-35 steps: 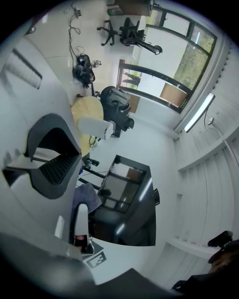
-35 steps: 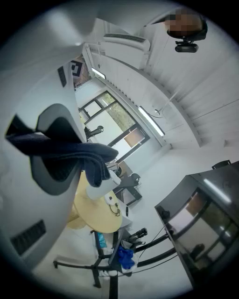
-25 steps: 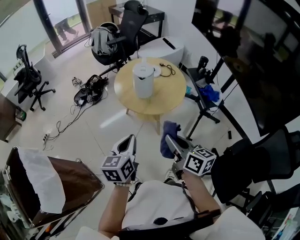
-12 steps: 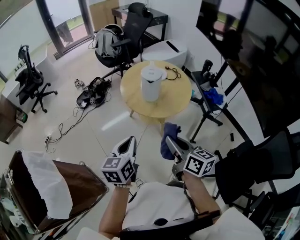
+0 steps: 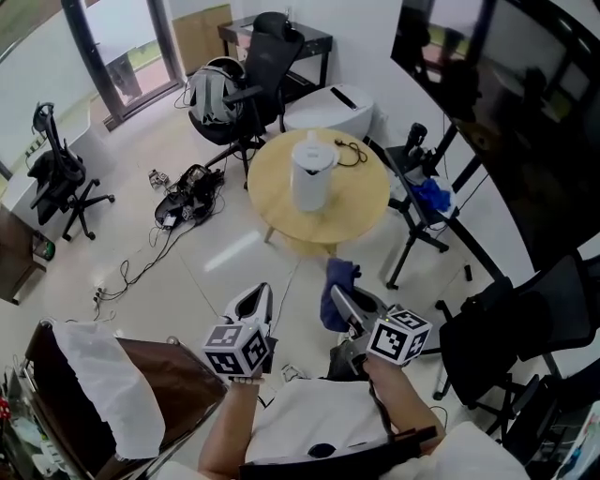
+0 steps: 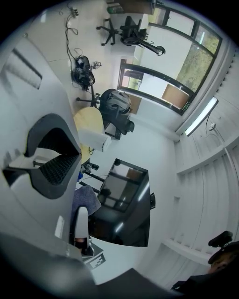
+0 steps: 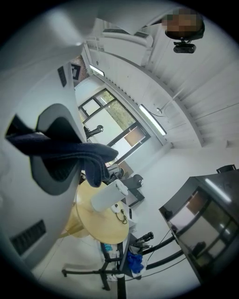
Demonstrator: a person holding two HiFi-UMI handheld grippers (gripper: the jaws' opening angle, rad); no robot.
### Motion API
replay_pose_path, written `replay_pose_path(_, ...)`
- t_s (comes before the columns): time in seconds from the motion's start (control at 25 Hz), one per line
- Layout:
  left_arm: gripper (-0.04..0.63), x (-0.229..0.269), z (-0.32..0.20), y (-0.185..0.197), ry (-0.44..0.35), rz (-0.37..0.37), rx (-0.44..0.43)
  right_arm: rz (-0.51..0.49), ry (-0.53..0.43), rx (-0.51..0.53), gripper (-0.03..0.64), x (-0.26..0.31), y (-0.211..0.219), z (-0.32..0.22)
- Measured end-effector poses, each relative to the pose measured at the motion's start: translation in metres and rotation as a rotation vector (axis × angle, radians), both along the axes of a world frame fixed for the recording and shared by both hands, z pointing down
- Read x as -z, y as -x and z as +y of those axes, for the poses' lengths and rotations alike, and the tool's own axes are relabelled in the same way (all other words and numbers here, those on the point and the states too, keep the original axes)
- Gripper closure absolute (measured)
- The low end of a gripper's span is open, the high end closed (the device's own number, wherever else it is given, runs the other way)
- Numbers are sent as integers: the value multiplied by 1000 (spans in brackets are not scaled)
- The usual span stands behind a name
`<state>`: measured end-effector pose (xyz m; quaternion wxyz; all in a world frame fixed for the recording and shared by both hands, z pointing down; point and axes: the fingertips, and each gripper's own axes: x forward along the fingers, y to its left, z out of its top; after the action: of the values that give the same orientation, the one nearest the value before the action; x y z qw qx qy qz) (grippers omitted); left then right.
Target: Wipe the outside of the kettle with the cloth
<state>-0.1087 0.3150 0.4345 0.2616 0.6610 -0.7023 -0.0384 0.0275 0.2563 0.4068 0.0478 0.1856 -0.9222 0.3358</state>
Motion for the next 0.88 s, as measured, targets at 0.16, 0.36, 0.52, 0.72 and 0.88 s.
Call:
replay_pose_path(0.16, 594, 0, -17, 7, 2, 0, -2, -3, -3, -4, 554, 2, 8, -19)
replay_pose_path(0.36, 594, -7, -40, 21, 16, -4, 21, -3, 6, 28, 554, -8, 29, -50)
replay_pose_path(0.52, 594, -3, -78, 44, 13, -24, 55, -40, -21, 40, 554, 5, 53, -108)
replay_pose_path(0.72, 594, 5, -151, 60, 14, -52, 67, -52, -39, 59, 554, 14, 67, -183)
replay_pose_path(0.88, 594, -2, -207, 60, 48, -60, 61, -46, -25, 52, 554, 11, 64, -245)
